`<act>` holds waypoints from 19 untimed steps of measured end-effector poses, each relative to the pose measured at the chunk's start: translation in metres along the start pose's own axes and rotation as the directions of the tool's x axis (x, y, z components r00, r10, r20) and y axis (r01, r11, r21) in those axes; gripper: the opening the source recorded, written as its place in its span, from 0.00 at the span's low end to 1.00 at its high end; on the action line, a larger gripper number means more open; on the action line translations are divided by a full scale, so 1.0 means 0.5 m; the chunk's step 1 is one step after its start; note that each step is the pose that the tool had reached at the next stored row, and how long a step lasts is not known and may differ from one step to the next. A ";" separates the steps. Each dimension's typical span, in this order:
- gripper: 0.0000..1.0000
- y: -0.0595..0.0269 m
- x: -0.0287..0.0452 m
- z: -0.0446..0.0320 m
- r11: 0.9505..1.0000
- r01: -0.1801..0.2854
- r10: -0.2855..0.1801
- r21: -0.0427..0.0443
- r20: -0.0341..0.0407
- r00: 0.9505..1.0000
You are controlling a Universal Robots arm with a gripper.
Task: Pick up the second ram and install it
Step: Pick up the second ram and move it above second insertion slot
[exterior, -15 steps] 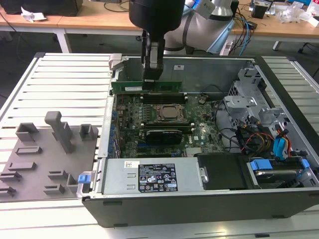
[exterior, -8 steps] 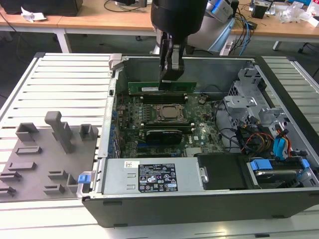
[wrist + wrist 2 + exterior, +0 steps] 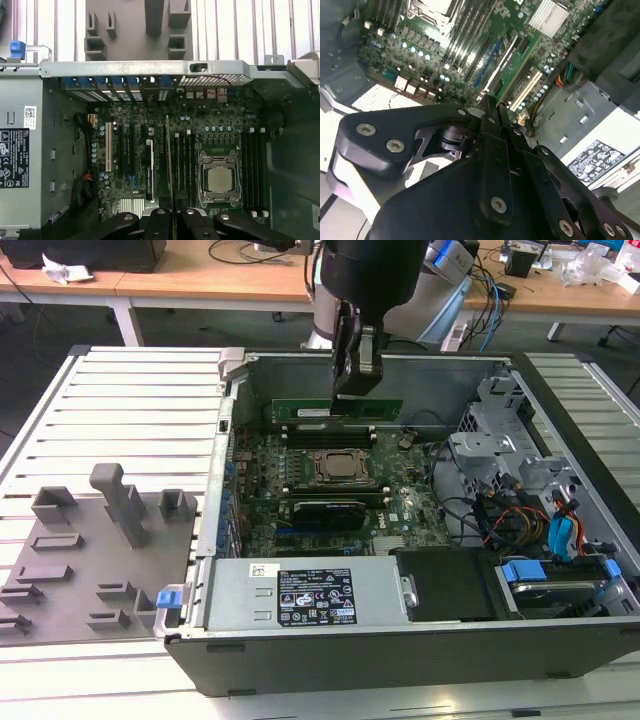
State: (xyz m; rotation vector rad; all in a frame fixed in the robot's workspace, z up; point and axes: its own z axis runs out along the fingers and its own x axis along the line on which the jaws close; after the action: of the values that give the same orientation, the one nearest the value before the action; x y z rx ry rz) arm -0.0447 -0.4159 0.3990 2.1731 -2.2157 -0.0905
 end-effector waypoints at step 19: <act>0.14 -0.086 -0.047 0.096 1.000 -0.004 0.004 -0.012 0.000 1.000</act>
State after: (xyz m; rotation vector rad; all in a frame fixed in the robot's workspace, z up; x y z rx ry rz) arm -0.0047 -0.3927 0.3484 2.1628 -2.2135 -0.1035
